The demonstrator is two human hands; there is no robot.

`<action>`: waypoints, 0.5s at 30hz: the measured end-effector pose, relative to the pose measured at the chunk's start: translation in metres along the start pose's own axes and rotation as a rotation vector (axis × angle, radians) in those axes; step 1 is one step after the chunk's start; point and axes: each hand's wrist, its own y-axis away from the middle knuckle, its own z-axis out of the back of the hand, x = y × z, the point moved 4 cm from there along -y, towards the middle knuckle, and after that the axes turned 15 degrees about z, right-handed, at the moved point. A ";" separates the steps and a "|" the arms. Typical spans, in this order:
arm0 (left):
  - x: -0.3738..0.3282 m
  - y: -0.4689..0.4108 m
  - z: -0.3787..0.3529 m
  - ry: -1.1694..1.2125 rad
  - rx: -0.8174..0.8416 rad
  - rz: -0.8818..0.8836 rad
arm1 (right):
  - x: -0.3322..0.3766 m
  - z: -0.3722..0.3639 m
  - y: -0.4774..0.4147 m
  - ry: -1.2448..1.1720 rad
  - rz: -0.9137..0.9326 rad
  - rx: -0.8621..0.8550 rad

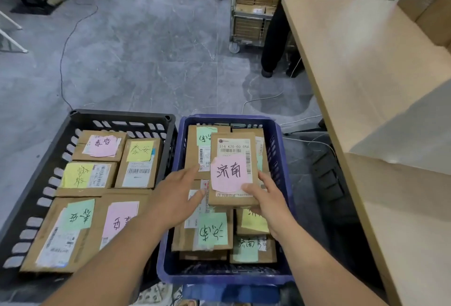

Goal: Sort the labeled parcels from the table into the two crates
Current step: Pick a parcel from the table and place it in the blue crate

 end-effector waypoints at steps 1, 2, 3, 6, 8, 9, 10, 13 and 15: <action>0.005 -0.010 -0.001 0.019 -0.006 0.001 | -0.001 -0.008 -0.010 0.023 0.002 0.002; 0.010 -0.021 -0.003 0.042 -0.012 0.004 | -0.002 -0.016 -0.020 0.031 0.004 0.008; 0.015 -0.031 -0.005 0.065 -0.015 0.007 | -0.005 -0.024 -0.032 0.020 0.005 0.014; 0.026 -0.061 -0.011 0.165 -0.004 0.004 | -0.009 -0.047 -0.066 0.003 0.015 0.019; 0.028 -0.076 -0.010 0.248 -0.005 0.001 | -0.008 -0.061 -0.086 0.017 0.027 0.017; 0.031 -0.084 -0.009 0.287 -0.010 0.017 | -0.007 -0.068 -0.095 0.034 0.038 0.018; 0.034 -0.093 -0.009 0.321 -0.018 0.034 | -0.007 -0.076 -0.106 0.053 0.043 0.019; 0.041 -0.118 -0.009 0.352 -0.048 0.052 | -0.011 -0.096 -0.135 0.116 0.047 0.044; 0.044 -0.131 -0.013 0.331 -0.033 0.064 | -0.009 -0.107 -0.146 0.179 0.065 0.077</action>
